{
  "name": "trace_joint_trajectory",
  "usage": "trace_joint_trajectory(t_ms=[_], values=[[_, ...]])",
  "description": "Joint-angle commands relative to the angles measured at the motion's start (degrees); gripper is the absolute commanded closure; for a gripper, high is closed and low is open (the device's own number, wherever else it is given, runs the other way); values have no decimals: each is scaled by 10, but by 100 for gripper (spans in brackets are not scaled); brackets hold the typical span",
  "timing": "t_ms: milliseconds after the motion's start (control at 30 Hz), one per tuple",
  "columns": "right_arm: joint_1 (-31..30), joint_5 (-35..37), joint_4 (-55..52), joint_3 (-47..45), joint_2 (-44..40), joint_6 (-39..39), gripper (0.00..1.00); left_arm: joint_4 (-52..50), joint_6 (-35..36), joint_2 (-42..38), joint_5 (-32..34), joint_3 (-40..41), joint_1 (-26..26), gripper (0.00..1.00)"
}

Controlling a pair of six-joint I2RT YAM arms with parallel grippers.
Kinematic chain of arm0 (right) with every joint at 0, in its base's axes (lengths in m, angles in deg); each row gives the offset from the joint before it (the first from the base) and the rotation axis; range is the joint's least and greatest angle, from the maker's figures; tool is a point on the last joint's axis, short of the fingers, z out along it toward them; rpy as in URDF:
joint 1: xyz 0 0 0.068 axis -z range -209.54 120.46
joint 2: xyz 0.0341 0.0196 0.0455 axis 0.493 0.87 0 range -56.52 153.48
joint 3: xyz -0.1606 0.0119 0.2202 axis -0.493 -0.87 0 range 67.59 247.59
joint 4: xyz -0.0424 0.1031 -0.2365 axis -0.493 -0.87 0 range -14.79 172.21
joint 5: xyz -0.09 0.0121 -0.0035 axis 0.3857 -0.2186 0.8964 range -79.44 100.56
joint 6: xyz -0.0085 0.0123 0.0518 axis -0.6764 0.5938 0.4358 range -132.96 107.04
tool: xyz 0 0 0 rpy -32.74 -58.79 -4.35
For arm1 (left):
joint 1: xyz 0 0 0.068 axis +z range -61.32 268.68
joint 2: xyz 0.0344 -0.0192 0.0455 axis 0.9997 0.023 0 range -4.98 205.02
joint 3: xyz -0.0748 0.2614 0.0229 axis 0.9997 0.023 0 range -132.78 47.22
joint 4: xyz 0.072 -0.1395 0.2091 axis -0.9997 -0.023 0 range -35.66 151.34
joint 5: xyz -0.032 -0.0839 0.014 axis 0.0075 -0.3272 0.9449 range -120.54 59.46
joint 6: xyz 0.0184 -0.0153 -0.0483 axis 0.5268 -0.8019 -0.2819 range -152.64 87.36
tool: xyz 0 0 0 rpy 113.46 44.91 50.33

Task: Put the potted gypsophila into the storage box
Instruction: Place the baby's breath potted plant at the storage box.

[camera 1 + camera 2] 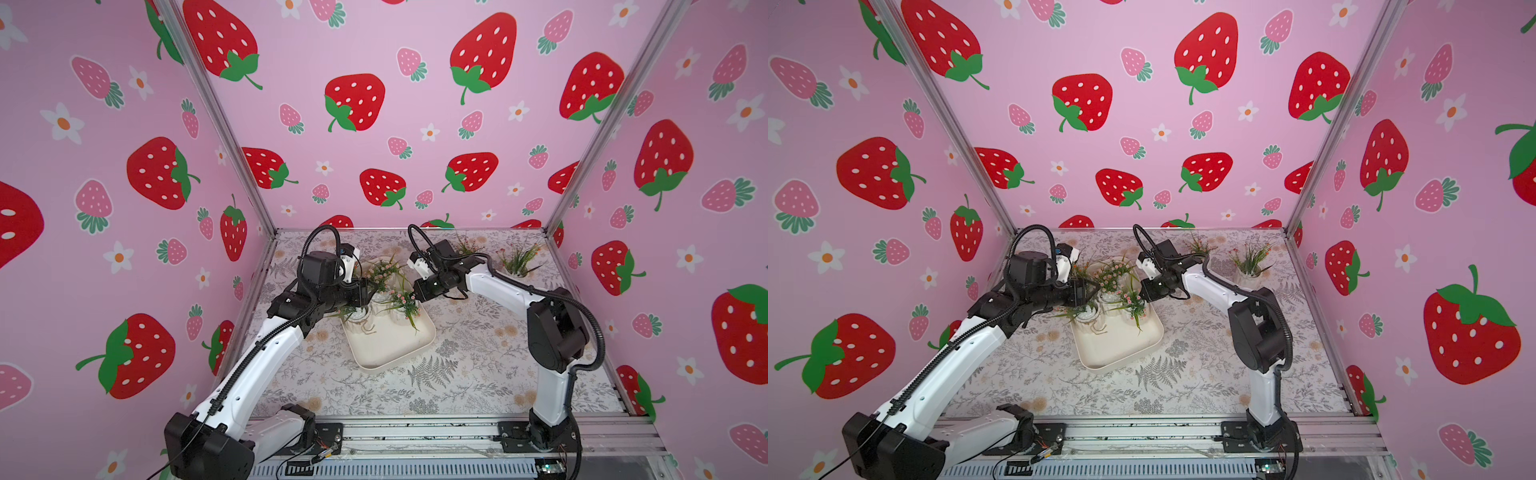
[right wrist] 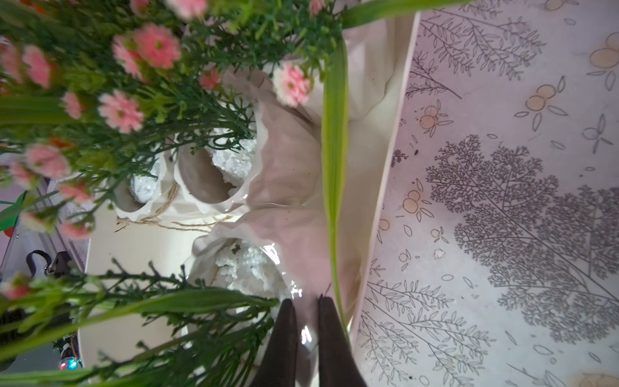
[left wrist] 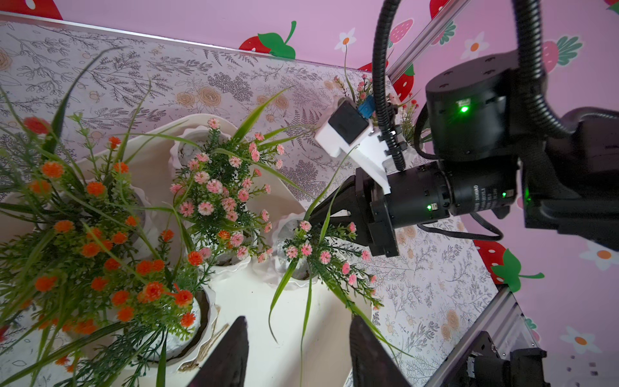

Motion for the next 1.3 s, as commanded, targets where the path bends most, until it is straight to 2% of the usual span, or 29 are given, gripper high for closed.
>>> trace_joint_trajectory(t_ms=[0,400,700,833,1033,1267], values=[[-1,14,12,30,2,7,100,0,8,-2,-3,-8,-3,49],[-2,62,8,40,19,11,100,-1,7,-4,-7,-8,-3,48],[-3,61,7,43,19,10,86,0,6,-5,-7,-9,-3,48],[-2,59,6,39,8,8,76,-2,7,-4,-11,-10,-3,48],[9,30,14,15,-40,13,66,-3,9,-6,-10,-9,-3,48],[44,31,27,-70,-165,27,62,2,8,-9,-15,-6,-3,48]])
